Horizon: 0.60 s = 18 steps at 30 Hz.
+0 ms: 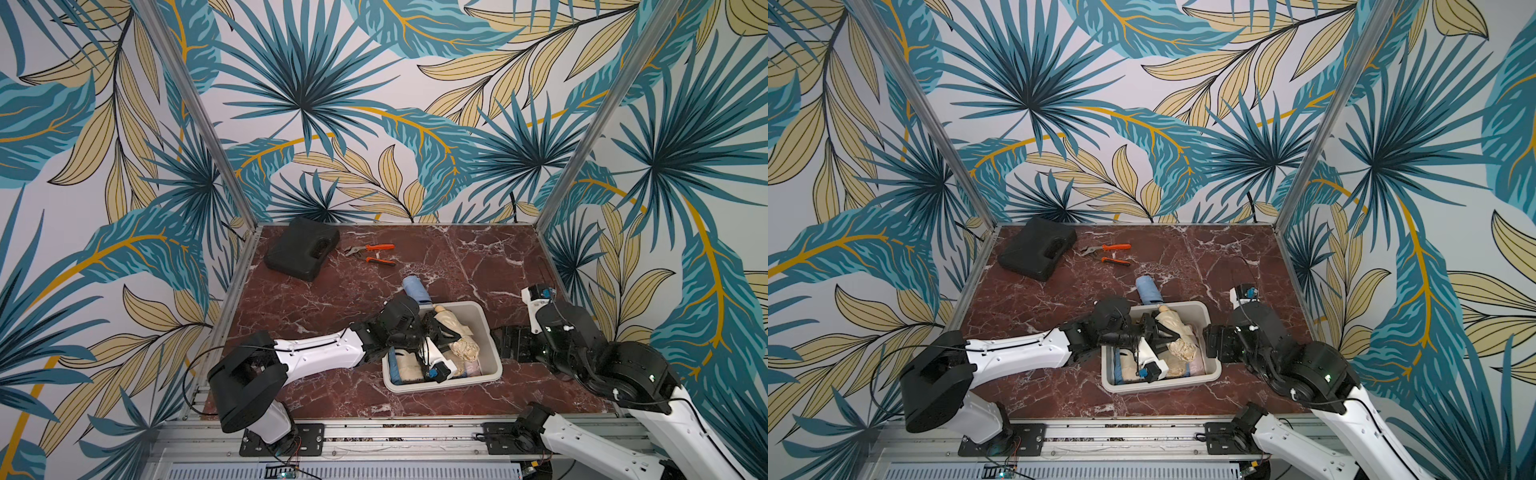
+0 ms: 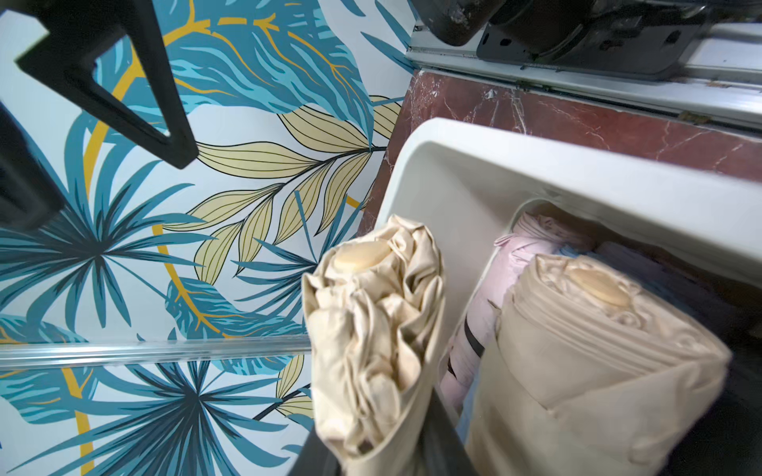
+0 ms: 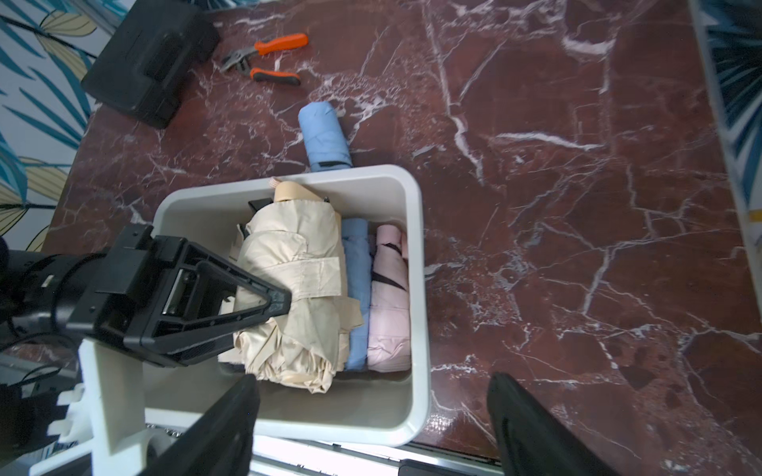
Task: Put the umbrella into the storage box
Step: Place the umbrella in the storage box.
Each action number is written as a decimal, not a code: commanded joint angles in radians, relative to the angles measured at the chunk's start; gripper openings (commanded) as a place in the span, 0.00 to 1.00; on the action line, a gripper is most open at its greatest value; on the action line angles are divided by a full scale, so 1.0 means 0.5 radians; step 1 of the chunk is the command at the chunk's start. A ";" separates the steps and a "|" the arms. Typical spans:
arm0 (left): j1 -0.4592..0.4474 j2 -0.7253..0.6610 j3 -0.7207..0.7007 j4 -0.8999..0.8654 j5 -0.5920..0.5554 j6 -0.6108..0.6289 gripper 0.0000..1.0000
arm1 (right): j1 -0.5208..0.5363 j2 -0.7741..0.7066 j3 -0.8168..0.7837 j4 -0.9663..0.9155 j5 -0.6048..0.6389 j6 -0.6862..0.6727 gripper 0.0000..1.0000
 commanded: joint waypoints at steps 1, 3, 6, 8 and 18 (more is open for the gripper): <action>-0.016 0.049 0.152 -0.128 0.109 0.183 0.09 | 0.005 0.023 0.021 -0.094 0.179 0.016 0.88; -0.032 0.089 0.197 -0.221 0.099 0.266 0.12 | 0.004 0.034 0.032 -0.094 0.176 0.000 0.88; -0.050 0.135 0.238 -0.296 0.067 0.349 0.33 | 0.004 0.049 0.054 -0.091 0.186 -0.024 0.88; -0.056 0.143 0.224 -0.230 0.053 0.341 0.58 | 0.003 0.059 0.065 -0.087 0.188 -0.040 0.88; -0.044 -0.215 0.002 0.166 -0.099 -0.183 1.00 | 0.005 0.214 0.084 -0.015 0.132 -0.201 0.89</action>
